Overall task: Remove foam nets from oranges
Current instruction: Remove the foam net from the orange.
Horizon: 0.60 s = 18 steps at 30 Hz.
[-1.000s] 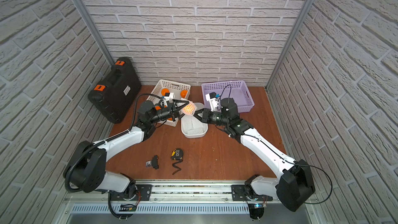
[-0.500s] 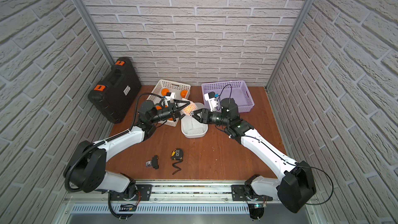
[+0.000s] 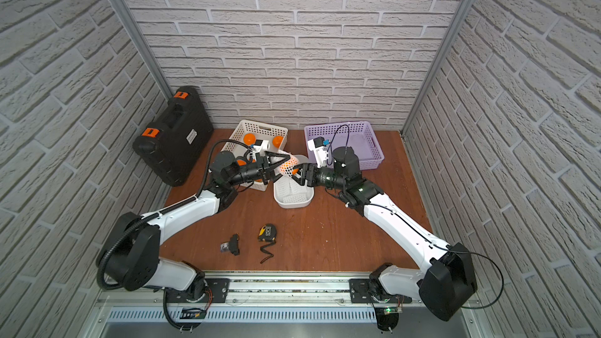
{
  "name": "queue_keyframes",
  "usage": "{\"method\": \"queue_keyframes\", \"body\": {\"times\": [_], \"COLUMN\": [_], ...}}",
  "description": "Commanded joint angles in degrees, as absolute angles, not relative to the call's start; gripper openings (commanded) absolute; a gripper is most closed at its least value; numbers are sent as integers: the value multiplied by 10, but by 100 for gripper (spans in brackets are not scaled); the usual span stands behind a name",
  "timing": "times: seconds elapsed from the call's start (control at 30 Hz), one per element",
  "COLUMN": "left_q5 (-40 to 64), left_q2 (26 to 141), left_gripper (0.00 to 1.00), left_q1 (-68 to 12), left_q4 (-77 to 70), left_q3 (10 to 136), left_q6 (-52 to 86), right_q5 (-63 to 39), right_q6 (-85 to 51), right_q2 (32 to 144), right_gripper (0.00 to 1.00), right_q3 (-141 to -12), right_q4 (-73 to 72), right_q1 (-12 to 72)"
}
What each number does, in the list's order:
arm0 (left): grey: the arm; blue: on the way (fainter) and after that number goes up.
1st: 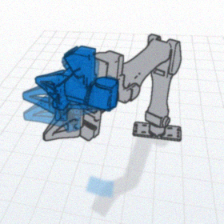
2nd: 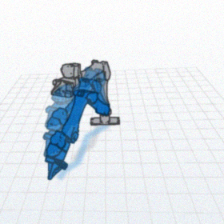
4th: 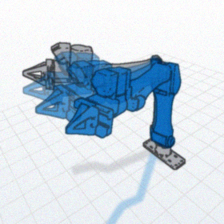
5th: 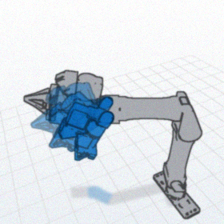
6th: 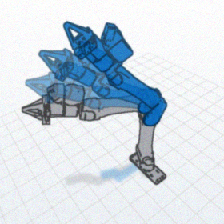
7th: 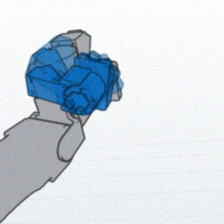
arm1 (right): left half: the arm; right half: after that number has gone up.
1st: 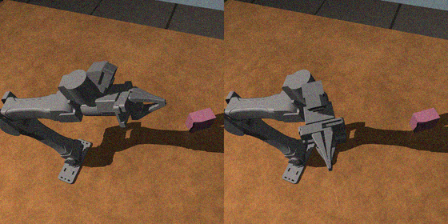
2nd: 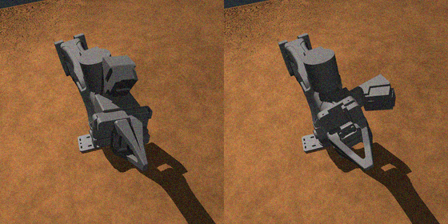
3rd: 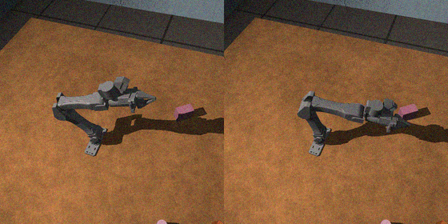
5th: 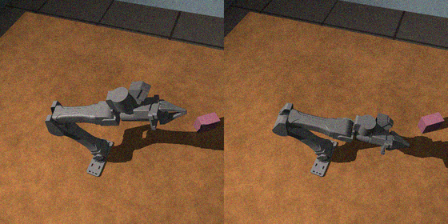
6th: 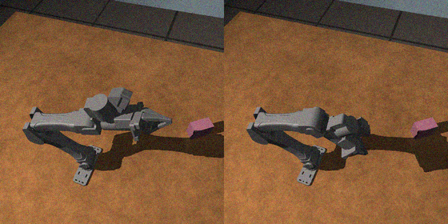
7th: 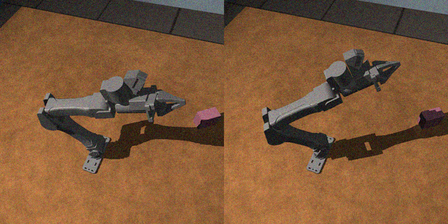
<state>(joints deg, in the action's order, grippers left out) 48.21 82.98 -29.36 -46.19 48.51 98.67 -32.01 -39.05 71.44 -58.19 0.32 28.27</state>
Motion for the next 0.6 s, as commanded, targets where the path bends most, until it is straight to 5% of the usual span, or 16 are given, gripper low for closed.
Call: {"method": "queue_keyframes", "body": {"times": [0.0,0.3,0.57], "left_q5": [513,531,529], "left_q2": [839,843,840], "left_gripper": [49,50,63], "left_q1": [-307,-318,-317], "left_q4": [-478,-458,-427], "left_q3": [507,519,524], "left_q6": [980,965,944], "right_q5": [-296,-298,-283], "right_q6": [-362,-348,-336], "right_q2": [703,702,680], "right_gripper": [68,66,54], "right_q3": [-599,-601,-592], "right_q4": [5,1,14], "right_q1": [285,284,284]}}
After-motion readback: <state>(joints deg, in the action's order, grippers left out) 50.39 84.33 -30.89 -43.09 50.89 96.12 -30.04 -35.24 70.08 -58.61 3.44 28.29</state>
